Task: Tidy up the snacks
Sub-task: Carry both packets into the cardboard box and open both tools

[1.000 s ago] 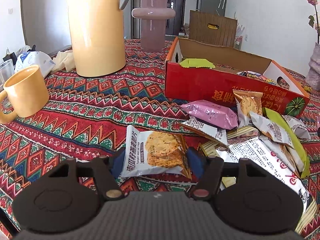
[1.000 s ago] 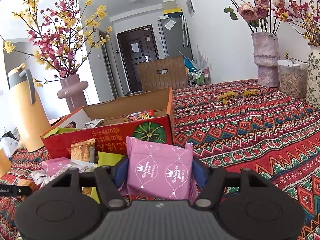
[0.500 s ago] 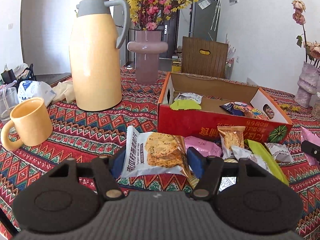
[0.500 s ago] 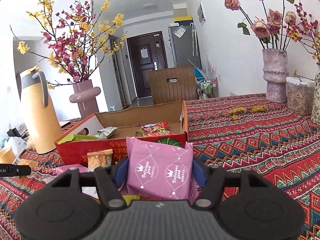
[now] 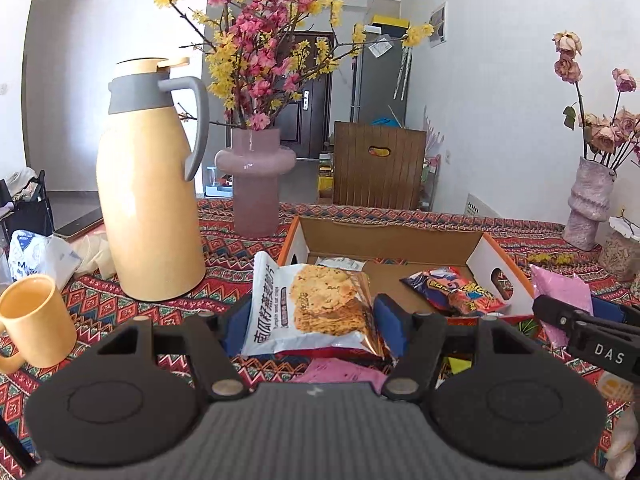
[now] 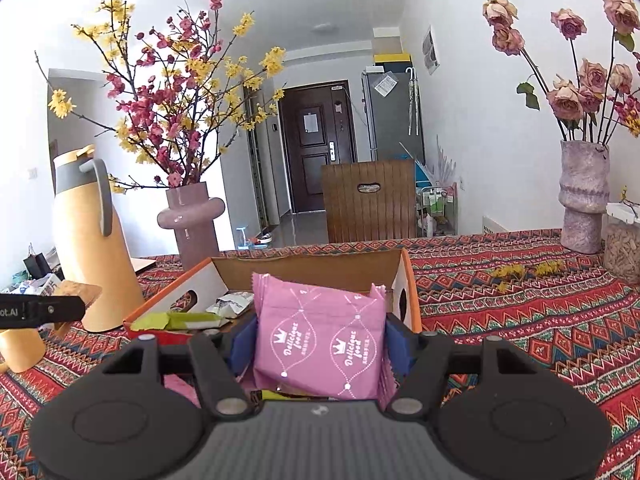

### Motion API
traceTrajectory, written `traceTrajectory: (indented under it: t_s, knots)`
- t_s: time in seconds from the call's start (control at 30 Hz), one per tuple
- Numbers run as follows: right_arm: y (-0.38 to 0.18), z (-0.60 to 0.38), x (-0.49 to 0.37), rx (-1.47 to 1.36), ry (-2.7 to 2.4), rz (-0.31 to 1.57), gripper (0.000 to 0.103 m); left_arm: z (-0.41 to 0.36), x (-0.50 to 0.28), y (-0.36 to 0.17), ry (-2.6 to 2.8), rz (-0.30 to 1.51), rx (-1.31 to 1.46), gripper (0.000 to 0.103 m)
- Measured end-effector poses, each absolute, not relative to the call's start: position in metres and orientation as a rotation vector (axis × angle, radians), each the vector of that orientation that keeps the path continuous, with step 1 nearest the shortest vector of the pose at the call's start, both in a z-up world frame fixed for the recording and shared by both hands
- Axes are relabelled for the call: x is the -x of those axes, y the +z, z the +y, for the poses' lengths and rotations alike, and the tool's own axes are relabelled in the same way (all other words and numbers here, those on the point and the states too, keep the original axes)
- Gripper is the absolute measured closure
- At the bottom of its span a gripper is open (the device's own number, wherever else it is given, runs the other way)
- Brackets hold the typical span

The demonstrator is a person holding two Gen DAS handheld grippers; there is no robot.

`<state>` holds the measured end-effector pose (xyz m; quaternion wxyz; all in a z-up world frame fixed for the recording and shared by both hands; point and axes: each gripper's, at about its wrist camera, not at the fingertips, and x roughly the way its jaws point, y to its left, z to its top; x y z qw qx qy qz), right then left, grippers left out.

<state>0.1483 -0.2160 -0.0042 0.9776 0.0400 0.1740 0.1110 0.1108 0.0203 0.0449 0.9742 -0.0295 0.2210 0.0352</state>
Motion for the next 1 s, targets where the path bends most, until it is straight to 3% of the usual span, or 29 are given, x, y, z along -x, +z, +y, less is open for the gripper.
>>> traceTrajectory:
  t_s: [0.53,1.0]
  knots:
    - [0.01,-0.189,-0.221,-0.053,0.202,0.369,0.038,0.006,-0.178,0.063,0.069,0.407,0.092,0.037]
    - [-0.026,-0.187,-0.259,-0.044,0.175,0.406,0.038,0.015,-0.229,0.014,0.17,0.441,0.075,0.037]
